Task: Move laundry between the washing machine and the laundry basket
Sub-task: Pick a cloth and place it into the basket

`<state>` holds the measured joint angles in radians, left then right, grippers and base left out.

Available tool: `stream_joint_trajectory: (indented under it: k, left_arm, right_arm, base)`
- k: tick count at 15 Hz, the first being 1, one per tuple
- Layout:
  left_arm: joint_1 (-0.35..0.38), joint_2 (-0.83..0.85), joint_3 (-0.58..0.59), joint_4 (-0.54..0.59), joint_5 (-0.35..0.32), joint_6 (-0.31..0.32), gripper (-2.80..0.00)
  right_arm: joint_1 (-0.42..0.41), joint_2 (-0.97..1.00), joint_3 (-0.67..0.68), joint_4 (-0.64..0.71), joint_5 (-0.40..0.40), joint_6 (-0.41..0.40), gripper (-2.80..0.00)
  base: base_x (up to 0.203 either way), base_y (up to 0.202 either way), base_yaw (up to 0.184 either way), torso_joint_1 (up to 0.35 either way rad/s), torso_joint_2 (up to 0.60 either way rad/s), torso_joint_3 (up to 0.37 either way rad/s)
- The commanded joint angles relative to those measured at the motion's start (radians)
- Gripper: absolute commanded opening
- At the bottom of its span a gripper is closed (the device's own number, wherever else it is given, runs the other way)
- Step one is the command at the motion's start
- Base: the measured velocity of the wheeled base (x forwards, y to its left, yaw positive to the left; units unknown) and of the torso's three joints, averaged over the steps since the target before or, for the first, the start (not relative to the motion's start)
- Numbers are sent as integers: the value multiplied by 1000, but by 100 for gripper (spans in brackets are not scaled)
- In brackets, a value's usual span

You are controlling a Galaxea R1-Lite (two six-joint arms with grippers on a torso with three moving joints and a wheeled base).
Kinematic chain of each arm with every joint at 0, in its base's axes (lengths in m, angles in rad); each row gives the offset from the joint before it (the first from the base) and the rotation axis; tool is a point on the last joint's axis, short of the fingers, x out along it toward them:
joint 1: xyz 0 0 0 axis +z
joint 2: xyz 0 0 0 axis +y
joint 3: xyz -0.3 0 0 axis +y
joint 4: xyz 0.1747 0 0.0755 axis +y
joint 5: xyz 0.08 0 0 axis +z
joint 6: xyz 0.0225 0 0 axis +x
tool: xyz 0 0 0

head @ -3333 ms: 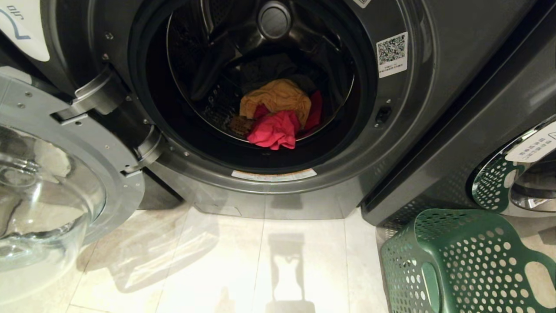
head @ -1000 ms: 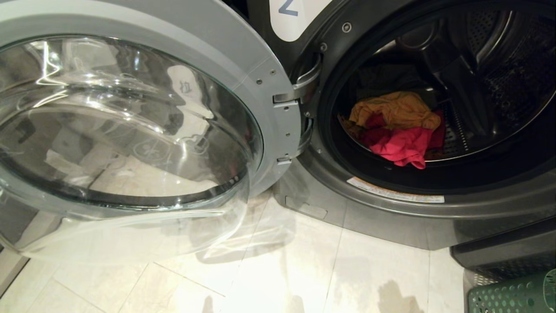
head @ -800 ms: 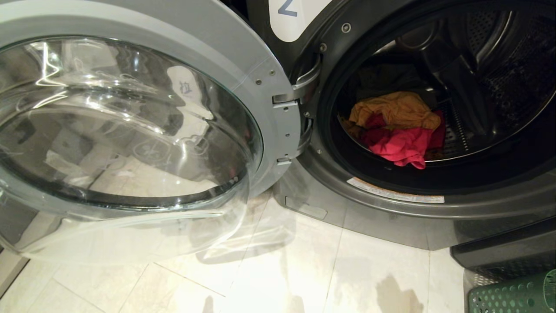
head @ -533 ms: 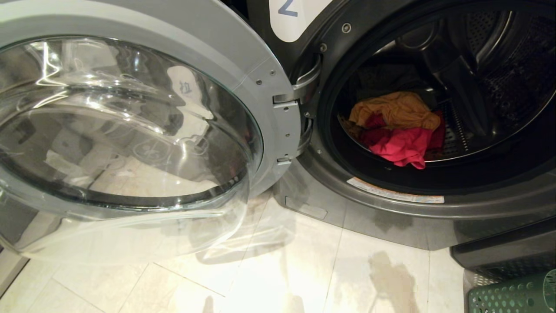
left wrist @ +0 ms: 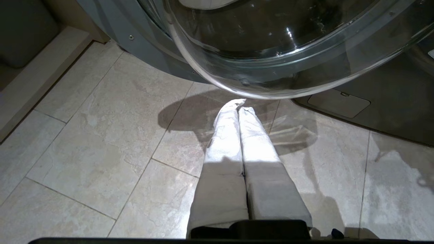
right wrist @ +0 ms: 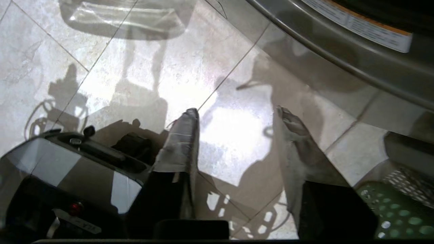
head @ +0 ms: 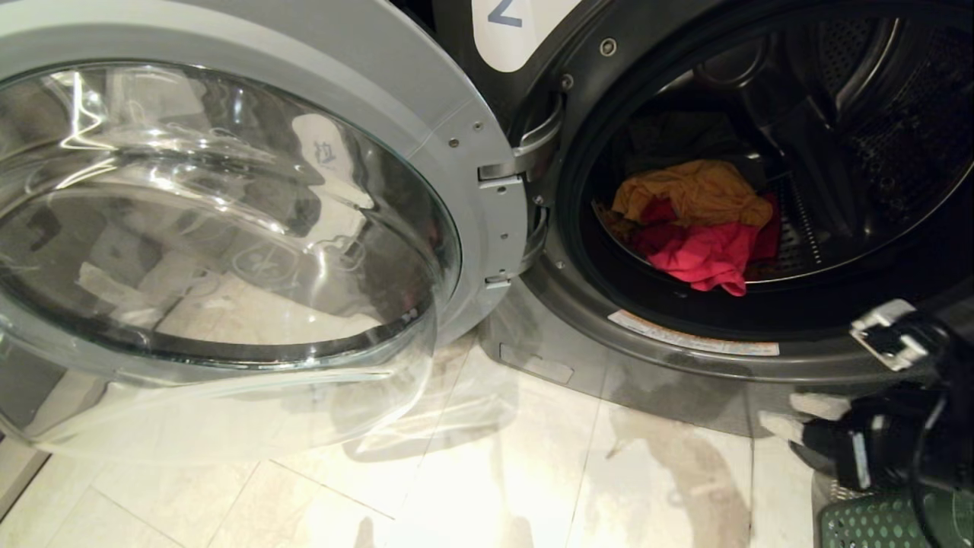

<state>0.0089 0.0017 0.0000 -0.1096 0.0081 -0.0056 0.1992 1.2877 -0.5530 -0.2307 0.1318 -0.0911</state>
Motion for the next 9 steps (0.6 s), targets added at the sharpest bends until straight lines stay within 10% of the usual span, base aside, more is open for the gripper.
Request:
stream_joint_trajectory:
  k: [1, 9]
  left_arm:
    - [0, 0, 40, -1, 1, 0, -280]
    - [0, 0, 40, -1, 3, -7, -280]
  right_arm:
    - [88, 282, -59, -150, -108, 86, 0]
    - [140, 475, -397, -249, -489, 161, 0]
  base:
    - [0, 0, 0, 0, 0, 0]
    - [0, 0, 0, 0, 0, 0]
